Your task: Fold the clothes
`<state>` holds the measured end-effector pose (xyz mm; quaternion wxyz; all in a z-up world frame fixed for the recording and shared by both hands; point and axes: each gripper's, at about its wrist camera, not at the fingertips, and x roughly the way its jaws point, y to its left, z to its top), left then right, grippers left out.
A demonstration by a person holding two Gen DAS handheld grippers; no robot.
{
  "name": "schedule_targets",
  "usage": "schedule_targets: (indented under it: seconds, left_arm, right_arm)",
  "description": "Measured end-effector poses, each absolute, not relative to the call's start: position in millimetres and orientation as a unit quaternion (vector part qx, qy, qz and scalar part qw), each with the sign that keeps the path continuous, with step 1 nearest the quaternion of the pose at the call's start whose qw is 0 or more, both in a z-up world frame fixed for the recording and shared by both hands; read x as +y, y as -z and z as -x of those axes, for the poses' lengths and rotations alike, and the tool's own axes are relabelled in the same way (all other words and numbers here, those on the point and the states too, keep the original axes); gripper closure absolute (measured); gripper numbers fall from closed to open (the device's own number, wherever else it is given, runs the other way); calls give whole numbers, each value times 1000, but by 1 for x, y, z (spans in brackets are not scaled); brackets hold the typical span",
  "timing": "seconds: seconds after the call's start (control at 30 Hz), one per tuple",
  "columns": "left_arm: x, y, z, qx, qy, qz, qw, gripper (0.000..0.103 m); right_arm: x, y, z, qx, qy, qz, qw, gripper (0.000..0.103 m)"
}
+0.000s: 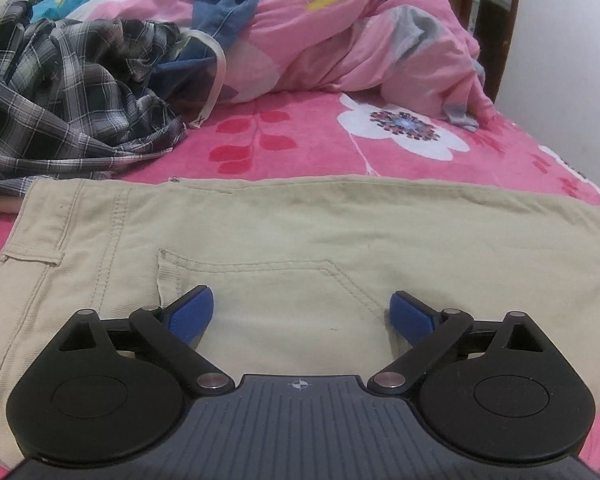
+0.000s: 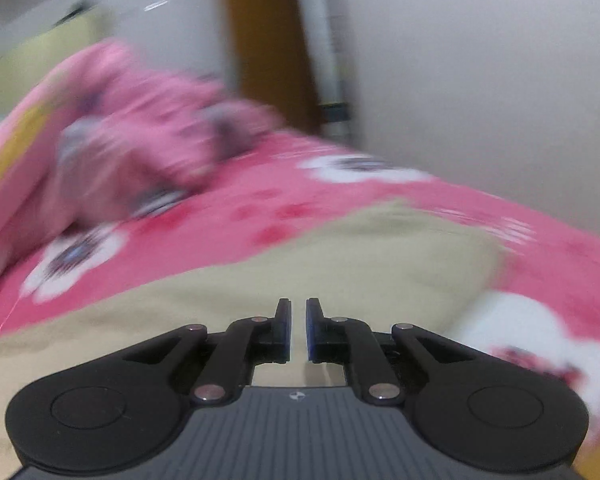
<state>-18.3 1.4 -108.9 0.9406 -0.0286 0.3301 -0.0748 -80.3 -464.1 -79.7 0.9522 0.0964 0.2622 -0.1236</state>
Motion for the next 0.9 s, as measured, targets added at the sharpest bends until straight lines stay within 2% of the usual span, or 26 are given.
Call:
schedule_targets:
  seconds: [0.07,0.2,0.37,0.43,0.5,0.53,0.63,0.73,0.83,0.9]
  left_arm:
    - [2,108,18,333,74,32,940,7]
    - [8,104,21,336,77,45,938,7]
    - [17,106,25,329,90,48,939,7]
    - [17,107,25,326,91,48,940,7]
    - [15,108,26,322,91,42,941,6]
    - [14,108,27,321,91,39,942,6]
    - [14,107,25,319,85,44,943,6]
    - [17,102,22,317,82,64,943,6]
    - [23,102,17,317,85,77,941,6]
    - [27,104,15,319,90,83,940,6]
  right_arm:
    - [-443,90,50,298,69,-80,949,93]
    - [-459,109,8,343,66,-95,932,95]
    - [-580,105,22,298,244,-220,897,95]
    - [-618,103,59,252,306,-288,872,95]
    - [-642,100,97,208,341,-348,848,90]
    - [-645,98,115,189,343,-373,841,83]
    - [-637,92,152,176,317,-390,846,78]
    - [-636,100,172,153,255,-467,833,68]
    - [-631,116,178,171,226,-524,803,60]
    - [-627,125,171,197,223,-530,794,60]
